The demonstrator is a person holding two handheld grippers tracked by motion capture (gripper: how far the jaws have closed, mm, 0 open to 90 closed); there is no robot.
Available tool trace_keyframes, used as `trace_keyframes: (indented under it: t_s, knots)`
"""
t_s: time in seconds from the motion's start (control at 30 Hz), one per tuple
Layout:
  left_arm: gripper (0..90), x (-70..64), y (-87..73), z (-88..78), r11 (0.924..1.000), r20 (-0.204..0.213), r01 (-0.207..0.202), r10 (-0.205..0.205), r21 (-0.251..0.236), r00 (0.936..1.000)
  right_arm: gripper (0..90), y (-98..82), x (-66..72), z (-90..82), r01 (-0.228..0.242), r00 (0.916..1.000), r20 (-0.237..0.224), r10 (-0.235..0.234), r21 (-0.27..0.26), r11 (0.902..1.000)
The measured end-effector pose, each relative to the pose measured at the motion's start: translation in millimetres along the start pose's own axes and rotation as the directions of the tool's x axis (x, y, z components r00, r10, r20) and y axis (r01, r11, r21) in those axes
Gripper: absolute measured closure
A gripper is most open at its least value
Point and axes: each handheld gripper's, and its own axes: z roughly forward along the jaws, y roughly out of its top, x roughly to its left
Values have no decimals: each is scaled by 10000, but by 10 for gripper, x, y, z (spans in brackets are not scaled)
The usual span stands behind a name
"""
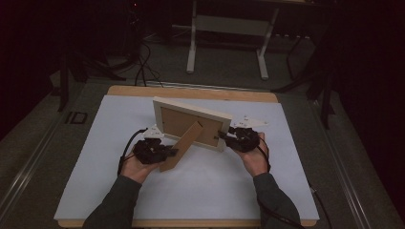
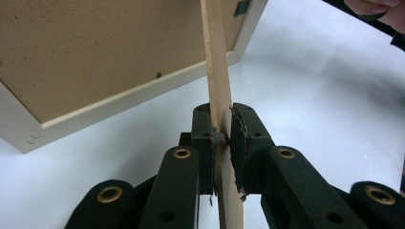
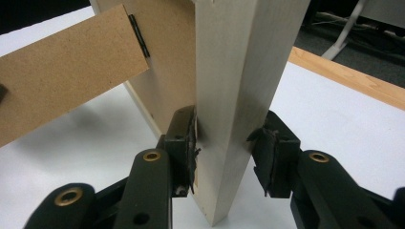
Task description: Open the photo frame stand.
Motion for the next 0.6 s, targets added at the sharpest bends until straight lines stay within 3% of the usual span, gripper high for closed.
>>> trace_keyframes:
  t_s: [0.6]
  knots:
    - [817,-80,-77,5,9998,72,36,-35,-182,10000,621,-21,33,-21,388,9992,16,-388,-86,9992]
